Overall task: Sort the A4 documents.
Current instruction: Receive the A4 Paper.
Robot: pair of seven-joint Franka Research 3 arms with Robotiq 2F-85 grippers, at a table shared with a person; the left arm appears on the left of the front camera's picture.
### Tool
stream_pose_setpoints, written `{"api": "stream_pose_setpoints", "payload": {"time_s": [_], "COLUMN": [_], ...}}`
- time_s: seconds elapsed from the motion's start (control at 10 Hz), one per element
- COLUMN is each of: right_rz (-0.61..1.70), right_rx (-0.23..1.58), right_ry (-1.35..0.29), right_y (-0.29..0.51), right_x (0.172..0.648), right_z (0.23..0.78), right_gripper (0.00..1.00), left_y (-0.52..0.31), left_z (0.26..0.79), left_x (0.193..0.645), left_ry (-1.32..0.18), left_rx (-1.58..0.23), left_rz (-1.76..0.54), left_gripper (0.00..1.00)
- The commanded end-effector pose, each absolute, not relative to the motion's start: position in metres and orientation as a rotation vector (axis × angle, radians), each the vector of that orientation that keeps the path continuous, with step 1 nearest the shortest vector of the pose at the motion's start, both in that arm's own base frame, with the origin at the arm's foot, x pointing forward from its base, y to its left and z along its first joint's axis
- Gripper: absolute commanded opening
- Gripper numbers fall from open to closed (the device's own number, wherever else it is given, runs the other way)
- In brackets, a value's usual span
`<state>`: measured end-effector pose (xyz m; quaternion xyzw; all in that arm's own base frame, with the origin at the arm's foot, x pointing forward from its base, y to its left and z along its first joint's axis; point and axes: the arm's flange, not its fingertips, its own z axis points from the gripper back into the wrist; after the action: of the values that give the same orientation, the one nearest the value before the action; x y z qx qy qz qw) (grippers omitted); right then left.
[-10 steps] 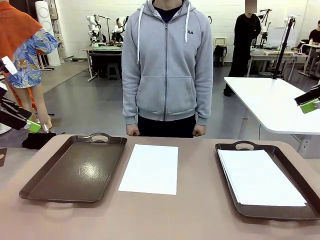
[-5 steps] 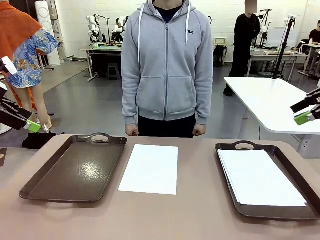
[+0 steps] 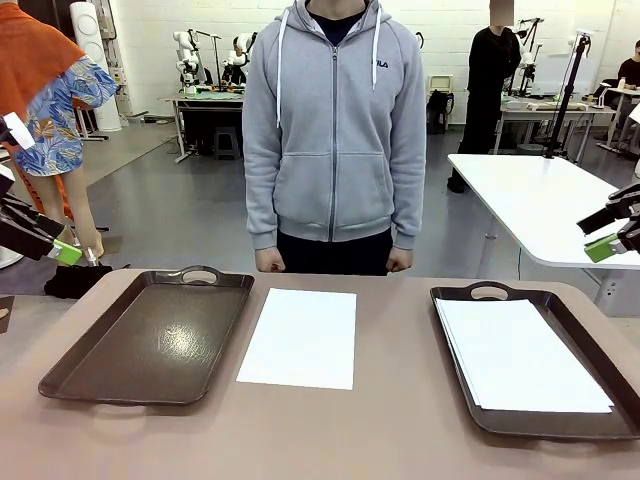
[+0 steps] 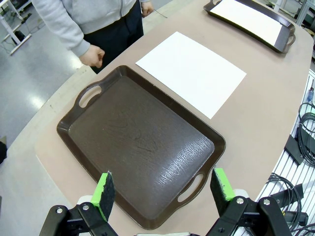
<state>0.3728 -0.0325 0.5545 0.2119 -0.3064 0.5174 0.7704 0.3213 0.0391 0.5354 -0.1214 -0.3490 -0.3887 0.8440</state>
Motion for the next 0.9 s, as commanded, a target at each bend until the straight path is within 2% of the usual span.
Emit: {"api": "stream_pose_setpoints", "payload": {"time_s": [0.0, 0.8], "right_rz": [1.124, 1.124], "right_rx": [0.461, 0.461], "right_ry": [-0.663, -0.663], "right_y": [-0.0321, -0.0321], "right_x": [0.3726, 0.3726], "right_z": [0.5548, 0.5548], "right_gripper": [0.98, 0.98], "left_y": [0.0403, 0.0403], "left_z": [0.5339, 0.5339], "left_x": [0.3216, 0.3216], "left_ry": [-0.74, -0.74], "left_rx": [-0.268, -0.268], "left_rz": [-0.82, -0.82], "left_gripper": [1.0, 1.0]}}
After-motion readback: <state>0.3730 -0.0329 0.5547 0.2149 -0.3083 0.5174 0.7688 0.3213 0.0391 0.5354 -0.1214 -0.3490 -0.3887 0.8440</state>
